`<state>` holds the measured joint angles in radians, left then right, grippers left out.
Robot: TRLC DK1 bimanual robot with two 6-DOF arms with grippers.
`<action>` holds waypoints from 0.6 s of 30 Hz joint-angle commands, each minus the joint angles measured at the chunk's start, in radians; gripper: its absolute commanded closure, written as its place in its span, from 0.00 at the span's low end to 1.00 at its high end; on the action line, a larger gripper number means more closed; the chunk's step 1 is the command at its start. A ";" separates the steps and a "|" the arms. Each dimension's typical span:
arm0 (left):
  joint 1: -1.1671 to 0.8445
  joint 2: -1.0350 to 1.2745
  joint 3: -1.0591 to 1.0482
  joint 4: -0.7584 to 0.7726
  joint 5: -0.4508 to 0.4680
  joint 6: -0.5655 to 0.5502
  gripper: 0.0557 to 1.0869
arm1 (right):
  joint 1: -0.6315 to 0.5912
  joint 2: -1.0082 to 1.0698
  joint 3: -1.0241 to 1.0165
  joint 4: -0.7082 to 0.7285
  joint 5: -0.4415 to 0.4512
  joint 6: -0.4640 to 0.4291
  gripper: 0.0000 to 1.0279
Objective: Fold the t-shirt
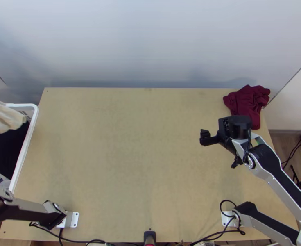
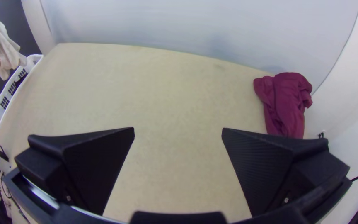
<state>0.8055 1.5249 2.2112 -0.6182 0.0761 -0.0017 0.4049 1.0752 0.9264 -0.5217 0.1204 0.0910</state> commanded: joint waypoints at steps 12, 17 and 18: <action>-0.499 -0.391 -0.481 -0.051 -0.042 0.325 0.96 | -0.009 -0.095 -0.080 0.011 0.001 0.004 0.05; -0.640 -0.488 -0.596 -0.048 -0.050 0.347 0.96 | -0.012 -0.126 -0.109 0.011 0.001 0.004 0.05; -0.674 -0.497 -0.607 -0.048 -0.062 0.345 0.96 | -0.014 -0.132 -0.115 0.009 0.001 0.004 0.05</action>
<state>0.3279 1.1515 1.7634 -0.6716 0.0406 0.2970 0.3958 0.9798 0.8444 -0.5121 0.1207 0.0944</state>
